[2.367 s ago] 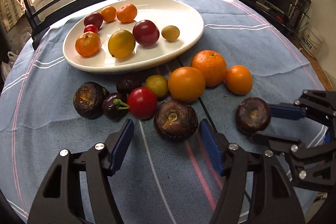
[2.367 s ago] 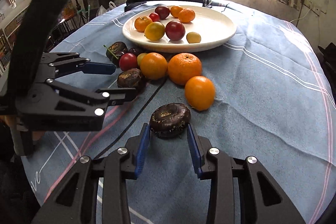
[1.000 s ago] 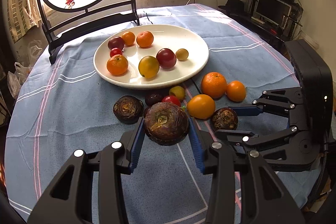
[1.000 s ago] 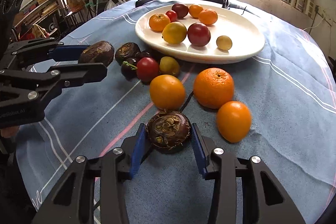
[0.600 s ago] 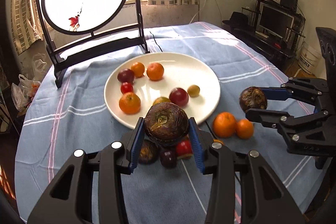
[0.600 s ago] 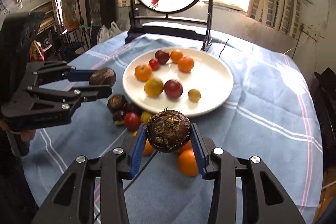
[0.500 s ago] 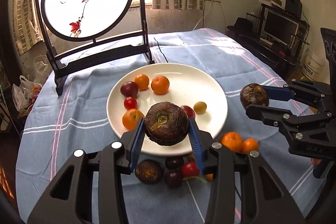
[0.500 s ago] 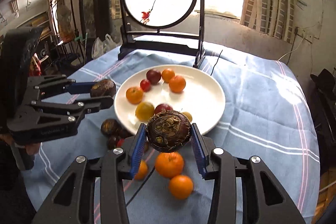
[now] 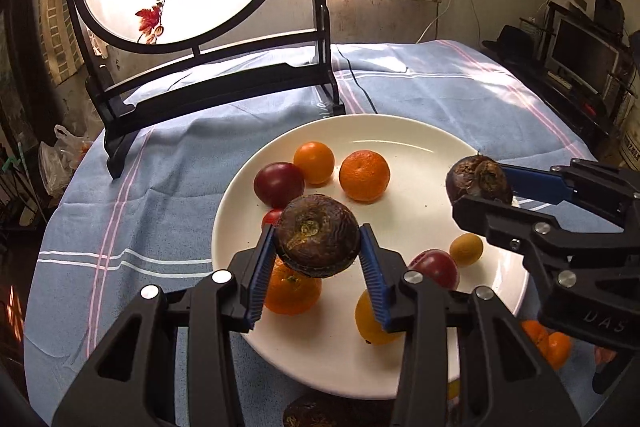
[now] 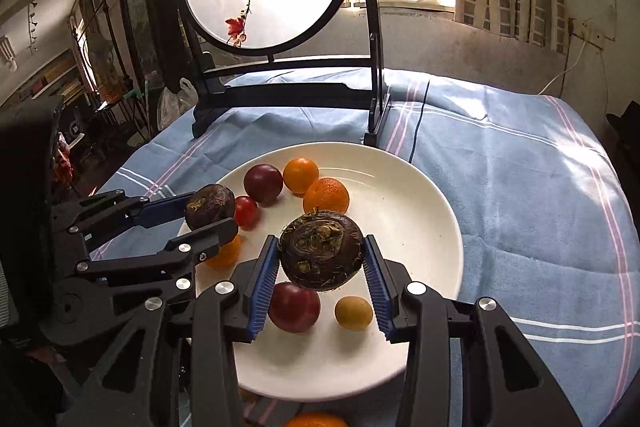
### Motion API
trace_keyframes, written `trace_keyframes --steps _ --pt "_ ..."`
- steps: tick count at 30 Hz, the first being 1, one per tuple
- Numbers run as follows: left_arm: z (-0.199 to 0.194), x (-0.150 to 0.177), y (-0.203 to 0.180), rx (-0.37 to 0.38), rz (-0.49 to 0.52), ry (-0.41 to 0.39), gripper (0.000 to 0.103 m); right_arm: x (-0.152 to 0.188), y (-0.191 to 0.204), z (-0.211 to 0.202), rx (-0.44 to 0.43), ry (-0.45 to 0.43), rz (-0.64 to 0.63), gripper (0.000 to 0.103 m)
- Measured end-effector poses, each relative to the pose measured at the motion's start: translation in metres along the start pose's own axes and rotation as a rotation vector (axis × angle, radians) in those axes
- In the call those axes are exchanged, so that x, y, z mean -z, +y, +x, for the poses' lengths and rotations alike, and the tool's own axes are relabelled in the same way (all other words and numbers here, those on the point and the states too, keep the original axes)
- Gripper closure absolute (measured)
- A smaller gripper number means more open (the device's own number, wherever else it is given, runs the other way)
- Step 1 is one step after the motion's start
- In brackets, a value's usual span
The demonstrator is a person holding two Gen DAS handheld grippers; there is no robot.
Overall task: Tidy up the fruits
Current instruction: 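Grasp a dark brown fruit with each gripper and release both onto the plate, then move both grippers back to the pile beside the plate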
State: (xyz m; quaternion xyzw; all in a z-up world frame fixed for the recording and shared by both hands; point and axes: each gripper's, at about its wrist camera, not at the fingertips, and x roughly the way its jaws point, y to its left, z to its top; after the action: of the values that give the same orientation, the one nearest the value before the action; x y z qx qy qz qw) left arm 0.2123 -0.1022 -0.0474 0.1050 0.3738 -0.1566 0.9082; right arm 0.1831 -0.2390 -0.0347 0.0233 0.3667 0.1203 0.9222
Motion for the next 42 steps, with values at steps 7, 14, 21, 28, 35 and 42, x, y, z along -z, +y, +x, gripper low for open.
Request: trace_keyframes --steps 7,14,21,28,35,42 --pt "-0.007 0.002 0.000 -0.018 -0.003 -0.030 0.035 0.000 -0.001 -0.010 0.011 -0.054 0.006 0.045" --pt "-0.026 0.007 -0.009 -0.017 0.034 -0.058 0.032 0.013 -0.002 -0.042 0.004 -0.080 0.012 0.038" --pt "-0.070 0.035 0.011 -0.034 0.023 -0.102 0.024 0.054 0.009 -0.091 0.010 -0.104 -0.049 0.032" --pt "-0.088 0.086 0.039 -0.048 0.026 -0.031 0.021 0.106 0.043 -0.104 -0.039 -0.048 -0.147 0.028" --pt "-0.087 0.104 0.064 -0.065 -0.045 0.015 0.021 0.132 0.112 -0.059 -0.170 0.116 -0.264 0.055" --pt "-0.094 0.107 0.068 -0.039 -0.021 -0.015 0.021 0.118 0.114 -0.010 -0.093 0.204 -0.133 0.065"
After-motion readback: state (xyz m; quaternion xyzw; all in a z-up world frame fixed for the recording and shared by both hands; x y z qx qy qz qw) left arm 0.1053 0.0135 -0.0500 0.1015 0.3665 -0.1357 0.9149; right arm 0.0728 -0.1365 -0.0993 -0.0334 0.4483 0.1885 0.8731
